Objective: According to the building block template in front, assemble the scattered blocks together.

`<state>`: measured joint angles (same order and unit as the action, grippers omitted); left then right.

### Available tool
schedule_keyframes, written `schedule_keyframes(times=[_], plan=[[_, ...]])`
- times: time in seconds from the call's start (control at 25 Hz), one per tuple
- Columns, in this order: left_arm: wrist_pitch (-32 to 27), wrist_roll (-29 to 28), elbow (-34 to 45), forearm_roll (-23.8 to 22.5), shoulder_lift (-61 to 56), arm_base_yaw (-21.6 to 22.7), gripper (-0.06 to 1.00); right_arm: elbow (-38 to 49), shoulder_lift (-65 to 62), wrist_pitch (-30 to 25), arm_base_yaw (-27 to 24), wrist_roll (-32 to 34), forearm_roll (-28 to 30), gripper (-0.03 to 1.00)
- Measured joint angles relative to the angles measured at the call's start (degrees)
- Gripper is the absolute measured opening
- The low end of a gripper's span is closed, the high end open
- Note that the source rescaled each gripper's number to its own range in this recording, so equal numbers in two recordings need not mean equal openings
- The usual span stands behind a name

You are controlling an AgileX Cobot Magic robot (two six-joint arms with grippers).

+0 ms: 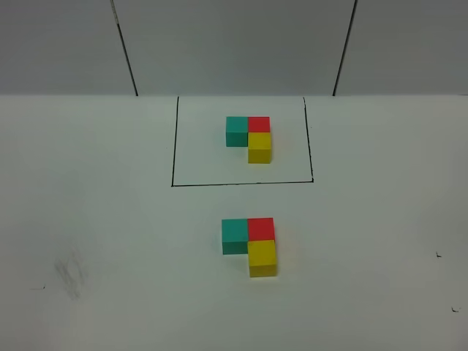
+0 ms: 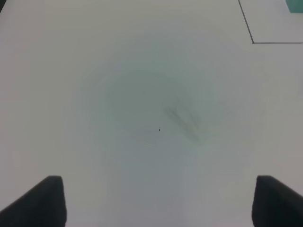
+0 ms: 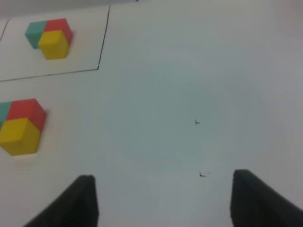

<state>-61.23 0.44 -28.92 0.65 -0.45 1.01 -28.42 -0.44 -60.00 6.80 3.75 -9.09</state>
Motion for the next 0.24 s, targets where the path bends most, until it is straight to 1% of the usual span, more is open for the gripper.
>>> schedule_keyframes(times=[0.24], plan=[[0.0, 0.0, 0.0, 0.0, 0.0, 0.0, 0.81, 0.0, 0.0, 0.0, 0.0, 0.0, -0.1, 0.00]])
